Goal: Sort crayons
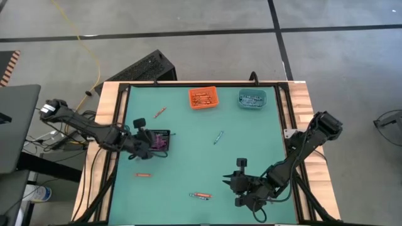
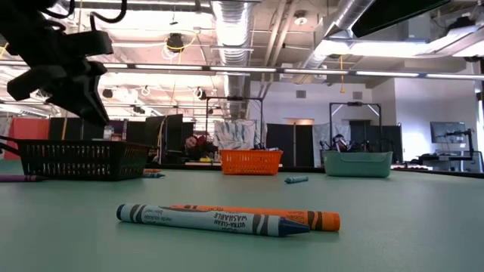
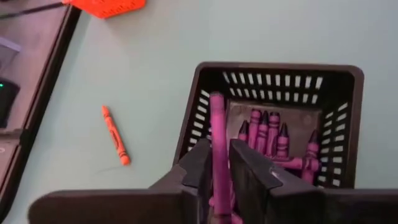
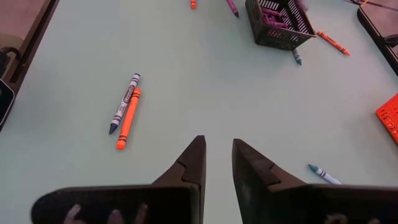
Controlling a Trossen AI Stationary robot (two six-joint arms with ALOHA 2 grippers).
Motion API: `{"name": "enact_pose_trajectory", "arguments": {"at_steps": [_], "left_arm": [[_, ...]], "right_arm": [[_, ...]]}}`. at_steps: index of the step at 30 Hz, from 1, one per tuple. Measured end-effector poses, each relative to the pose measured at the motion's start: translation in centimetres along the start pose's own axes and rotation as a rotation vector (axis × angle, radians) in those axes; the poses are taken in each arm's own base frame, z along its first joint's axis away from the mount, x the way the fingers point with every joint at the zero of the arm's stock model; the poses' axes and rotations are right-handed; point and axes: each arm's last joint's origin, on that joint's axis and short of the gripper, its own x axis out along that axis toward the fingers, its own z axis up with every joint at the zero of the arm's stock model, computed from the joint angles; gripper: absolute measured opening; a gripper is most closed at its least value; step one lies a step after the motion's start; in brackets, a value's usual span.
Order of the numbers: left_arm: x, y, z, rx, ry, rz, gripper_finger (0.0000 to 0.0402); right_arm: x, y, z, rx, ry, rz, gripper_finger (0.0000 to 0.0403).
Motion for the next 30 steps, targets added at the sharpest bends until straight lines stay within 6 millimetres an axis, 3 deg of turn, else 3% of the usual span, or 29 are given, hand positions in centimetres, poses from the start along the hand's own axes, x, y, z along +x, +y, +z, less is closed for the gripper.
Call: {"name": "enact_pose_trajectory", "arguments": {"at_steps": [13,18,24,30], "left_arm": [[0.3,0.2,0.4,-0.033,-0.01,-0.018,0.0075],[1.0,0.1,2.7,-0.072,-0.171,-0.076,0.0075],[3.9,0.2,6.8,-0.128,-0.437,-0.245,0.0075],[8.9,-0.2,9.7,-0.281,-0.544,-0.311,0.0075]], "right_arm": [[0.0,0.0,0.0,0.0,0.0,0.0,0.0072],[0.2,-0.2,0.1,0.004,0.002,-0.007,0.0072],[0.5,-0.5,0.2,0.012,0.005,-0.018,0.0072],[0.6,-0.6,0.2,0.014,0.007,-0.021,0.0072]]}}
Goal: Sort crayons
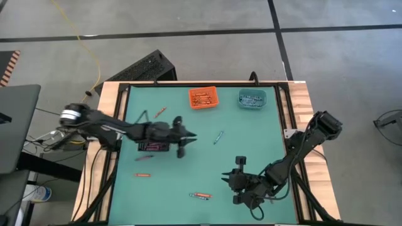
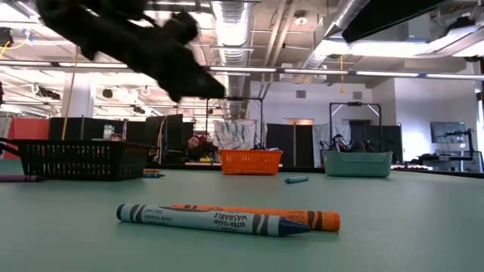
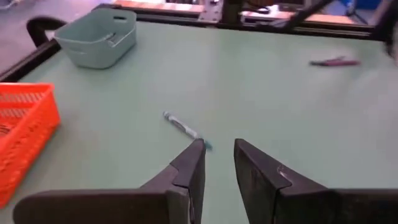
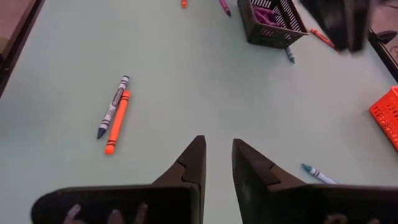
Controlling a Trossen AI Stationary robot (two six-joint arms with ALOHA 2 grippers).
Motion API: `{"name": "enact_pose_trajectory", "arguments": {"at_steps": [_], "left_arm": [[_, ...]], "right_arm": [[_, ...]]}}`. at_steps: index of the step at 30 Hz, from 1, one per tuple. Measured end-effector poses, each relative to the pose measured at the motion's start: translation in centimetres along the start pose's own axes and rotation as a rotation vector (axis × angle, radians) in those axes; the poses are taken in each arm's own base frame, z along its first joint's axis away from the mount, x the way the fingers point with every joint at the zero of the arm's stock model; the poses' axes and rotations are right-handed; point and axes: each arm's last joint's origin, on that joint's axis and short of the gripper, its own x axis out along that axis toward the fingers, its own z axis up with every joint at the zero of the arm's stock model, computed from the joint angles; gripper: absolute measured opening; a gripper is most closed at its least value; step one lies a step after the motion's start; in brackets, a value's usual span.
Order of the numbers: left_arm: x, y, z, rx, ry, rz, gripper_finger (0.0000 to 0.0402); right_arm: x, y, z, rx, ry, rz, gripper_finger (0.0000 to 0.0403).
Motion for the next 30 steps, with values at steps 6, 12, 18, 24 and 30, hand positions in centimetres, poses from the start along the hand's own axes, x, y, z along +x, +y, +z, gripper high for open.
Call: {"name": "enact_pose_trajectory", "arguments": {"at_steps": [6,12,18,24,30], "left_arm": [[7.0,-0.4,0.0,-0.047,0.068,0.034,0.0075],[13.4,-0.9,-0.5,-0.106,0.18,0.198,0.0075],[17.1,-1.0,-1.9,-0.114,0.311,0.403,0.0075],[18.7,-1.4,-2.7,-0.126,0.32,0.427,0.0076],[18.6,-1.4,-2.6,-0.146,0.297,0.475,0.0076]], "right_arm": [[-0.4,0.4,-0.2,-0.011,-0.004,0.014,0.0072],[-1.0,1.0,-0.4,-0.025,-0.01,0.034,0.0072],[-1.6,1.6,-0.7,-0.039,-0.016,0.053,0.0072],[-1.9,1.8,-0.9,-0.051,-0.014,0.06,0.0072],[-1.8,1.8,-0.9,-0.051,-0.015,0.06,0.0072]]}}
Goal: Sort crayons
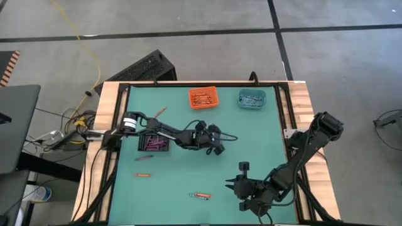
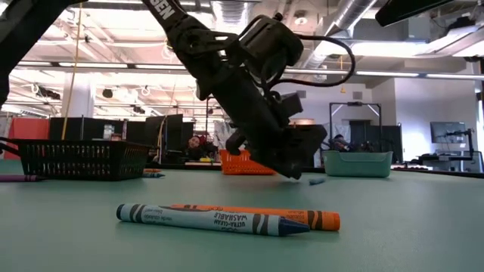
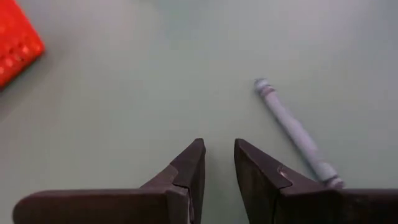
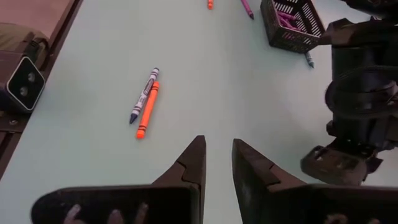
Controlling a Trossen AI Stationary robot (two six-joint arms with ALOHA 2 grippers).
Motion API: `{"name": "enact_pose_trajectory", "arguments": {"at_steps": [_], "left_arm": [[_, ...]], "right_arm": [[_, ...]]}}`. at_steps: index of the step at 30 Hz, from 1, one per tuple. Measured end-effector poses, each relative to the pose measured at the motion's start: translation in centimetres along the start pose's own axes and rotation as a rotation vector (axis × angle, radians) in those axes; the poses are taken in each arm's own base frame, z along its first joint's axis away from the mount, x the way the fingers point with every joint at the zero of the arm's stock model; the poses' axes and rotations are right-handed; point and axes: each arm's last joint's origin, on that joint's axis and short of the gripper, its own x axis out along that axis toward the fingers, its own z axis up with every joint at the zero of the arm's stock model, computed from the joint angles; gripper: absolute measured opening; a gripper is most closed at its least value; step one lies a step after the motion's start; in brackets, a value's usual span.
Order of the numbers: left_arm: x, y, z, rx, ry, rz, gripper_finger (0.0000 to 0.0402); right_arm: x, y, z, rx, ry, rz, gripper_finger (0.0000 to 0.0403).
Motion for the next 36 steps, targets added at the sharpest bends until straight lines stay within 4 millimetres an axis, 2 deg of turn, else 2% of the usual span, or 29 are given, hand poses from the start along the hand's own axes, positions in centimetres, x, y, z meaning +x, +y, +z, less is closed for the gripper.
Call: {"name": "enact_pose_trajectory", "arguments": {"at_steps": [4,7,17,28,36], "left_arm": [[-0.2,-0.3,0.4,-0.188,0.017,-0.064,0.0076],[-0.4,-0.9,0.6,-0.234,0.061,-0.174,0.0076],[-1.5,-2.9,2.2,-0.207,-0.006,-0.204,0.0076],[-2.6,-4.6,1.8,-0.154,-0.05,-0.21,0.0076],[-3.5,-5.9,1.8,-0.03,-0.118,-0.243,0.0079]], "right_arm": [[0.0,0.0,0.0,0.001,0.0,-0.002,0.0072],[0.1,-0.1,0.0,0.002,0.0,-0.003,0.0072],[0.1,-0.1,0.0,0.005,-0.002,-0.005,0.0072],[0.1,-0.1,0.0,0.003,-0.002,-0.005,0.0072],[0.4,-0.4,0.2,0.01,0.002,-0.016,0.0072]]}}
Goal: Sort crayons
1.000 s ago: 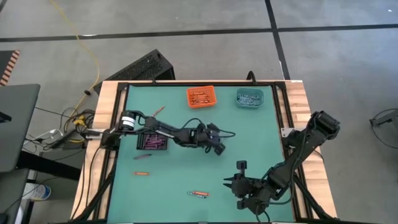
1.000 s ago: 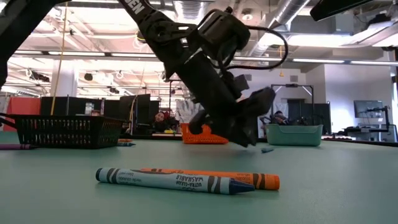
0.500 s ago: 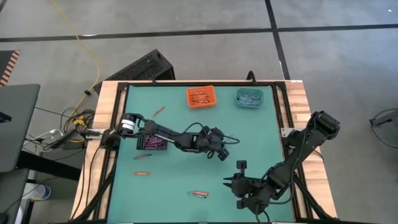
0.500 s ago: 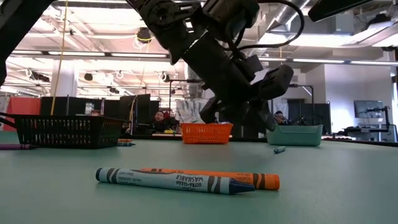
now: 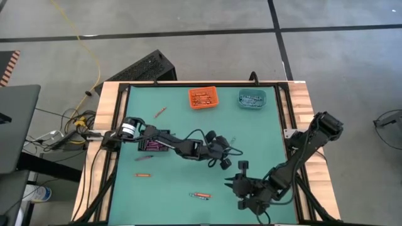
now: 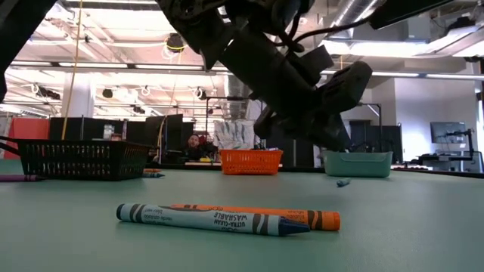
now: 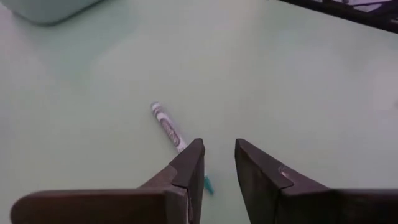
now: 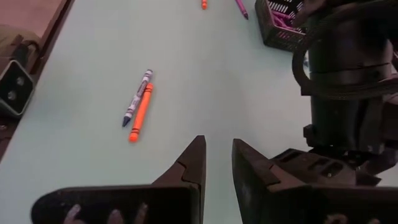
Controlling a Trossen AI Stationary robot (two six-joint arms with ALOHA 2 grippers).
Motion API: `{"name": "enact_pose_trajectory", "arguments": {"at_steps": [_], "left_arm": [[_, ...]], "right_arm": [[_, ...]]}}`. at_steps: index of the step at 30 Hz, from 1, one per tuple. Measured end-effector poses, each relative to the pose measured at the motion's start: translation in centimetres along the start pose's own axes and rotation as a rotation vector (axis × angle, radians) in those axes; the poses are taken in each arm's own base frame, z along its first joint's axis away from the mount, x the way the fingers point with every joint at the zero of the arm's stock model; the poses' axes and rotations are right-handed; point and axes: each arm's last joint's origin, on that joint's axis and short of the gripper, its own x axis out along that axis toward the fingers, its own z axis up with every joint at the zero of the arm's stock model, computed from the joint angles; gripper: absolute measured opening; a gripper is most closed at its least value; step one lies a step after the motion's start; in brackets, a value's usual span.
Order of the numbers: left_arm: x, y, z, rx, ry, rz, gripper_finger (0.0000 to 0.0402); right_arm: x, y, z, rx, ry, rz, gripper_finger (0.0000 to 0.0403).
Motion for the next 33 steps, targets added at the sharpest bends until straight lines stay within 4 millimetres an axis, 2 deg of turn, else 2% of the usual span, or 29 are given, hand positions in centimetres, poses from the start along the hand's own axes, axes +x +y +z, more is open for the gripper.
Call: {"name": "enact_pose_trajectory", "arguments": {"at_steps": [5,9,12,14,17,22,27,33], "left_arm": [[0.0,0.0,0.2,0.056,-0.017,0.002,0.0117],[0.3,0.6,0.4,0.026,-0.02,0.018,0.0161],[1.3,0.9,-0.4,-0.017,-0.033,0.027,0.0183],[2.5,1.0,-1.7,-0.021,-0.027,0.026,0.0188],[4.2,0.8,-3.4,0.007,0.005,0.065,0.0189],[5.5,0.5,-3.5,0.086,0.075,0.142,0.019],[5.6,0.5,-3.6,0.122,0.142,0.187,0.0185],[5.6,0.5,-3.7,0.099,0.168,0.151,0.0126]], "right_arm": [[0.0,0.0,0.0,0.0,0.0,-0.001,0.0072],[-0.1,0.1,0.0,-0.002,-0.001,0.003,0.0072],[-0.1,0.1,0.0,-0.002,-0.001,0.003,0.0072],[0.0,0.0,0.0,-0.005,0.0,0.0,0.0072],[0.1,-0.1,0.0,-0.007,0.002,-0.002,0.0072],[0.0,0.0,-0.1,-0.003,0.003,0.002,0.0072],[-0.1,0.1,-0.1,-0.008,0.005,0.006,0.0072],[-0.1,0.1,-0.1,-0.005,0.004,0.006,0.0072]]}}
